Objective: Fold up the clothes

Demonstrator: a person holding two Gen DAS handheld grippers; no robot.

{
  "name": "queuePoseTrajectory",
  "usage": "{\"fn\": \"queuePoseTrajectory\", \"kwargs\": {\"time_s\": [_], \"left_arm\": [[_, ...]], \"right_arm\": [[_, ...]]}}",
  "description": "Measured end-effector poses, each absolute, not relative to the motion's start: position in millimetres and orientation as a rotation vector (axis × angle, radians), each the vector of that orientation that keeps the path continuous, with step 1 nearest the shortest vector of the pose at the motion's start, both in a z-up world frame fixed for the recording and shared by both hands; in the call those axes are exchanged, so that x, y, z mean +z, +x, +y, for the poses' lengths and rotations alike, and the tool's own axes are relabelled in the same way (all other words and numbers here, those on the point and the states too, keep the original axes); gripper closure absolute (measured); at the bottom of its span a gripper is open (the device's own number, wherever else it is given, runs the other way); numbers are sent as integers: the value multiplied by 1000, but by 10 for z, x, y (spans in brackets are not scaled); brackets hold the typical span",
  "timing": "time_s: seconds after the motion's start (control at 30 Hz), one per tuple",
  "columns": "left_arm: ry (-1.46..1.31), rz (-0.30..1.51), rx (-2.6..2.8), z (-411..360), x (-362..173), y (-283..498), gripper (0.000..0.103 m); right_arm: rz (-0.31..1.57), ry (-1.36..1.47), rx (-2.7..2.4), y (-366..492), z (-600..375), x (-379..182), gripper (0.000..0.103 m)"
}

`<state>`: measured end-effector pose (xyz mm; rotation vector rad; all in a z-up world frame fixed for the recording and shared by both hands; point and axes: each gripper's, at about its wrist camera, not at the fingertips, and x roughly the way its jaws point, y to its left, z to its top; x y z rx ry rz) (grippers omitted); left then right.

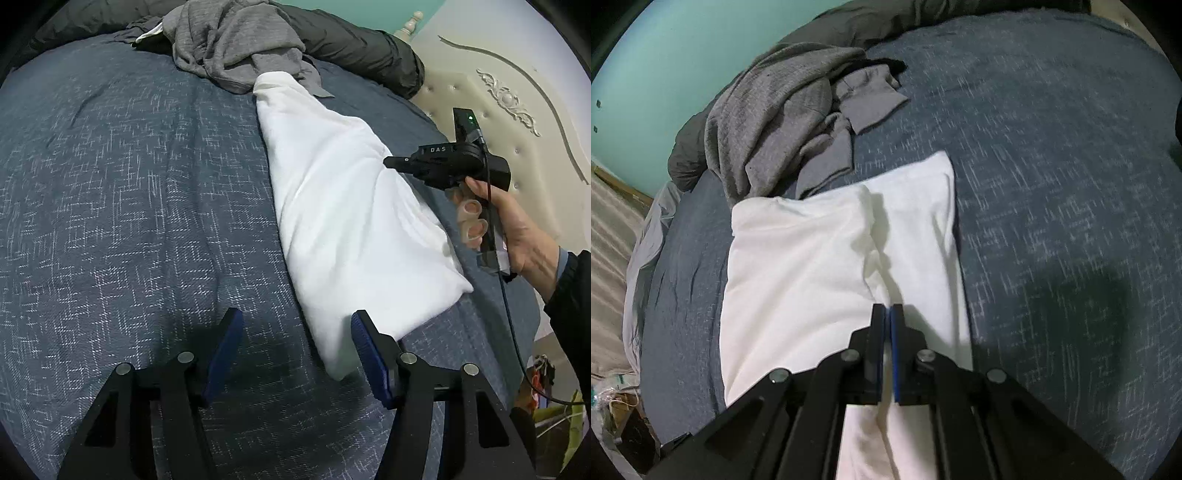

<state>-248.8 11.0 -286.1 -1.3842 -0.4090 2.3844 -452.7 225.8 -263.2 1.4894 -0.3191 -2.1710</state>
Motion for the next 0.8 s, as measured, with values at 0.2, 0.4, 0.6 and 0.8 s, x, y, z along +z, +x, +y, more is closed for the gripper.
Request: {"fn": "queuePoseTrajectory", "kwargs": {"time_s": [0.2, 0.4, 0.6, 0.8], "left_arm": [[-1376, -409, 2393, 99, -2830, -2466, 38], [-1364, -408, 2399, 115, -2791, -2456, 38], [-1357, -399, 2403, 133, -2768, -2439, 38], [-1357, -402, 2404, 127, -2757, -2462, 38]], "right_arm": [[-295, 1454, -2159, -4224, 2382, -2460, 70], [-113, 1488, -2128, -3788, 2380, -2548, 73], [-224, 1456, -2114, -3670, 2532, -2587, 101], [-247, 1457, -2166, -3708, 2690, -2574, 102]]}}
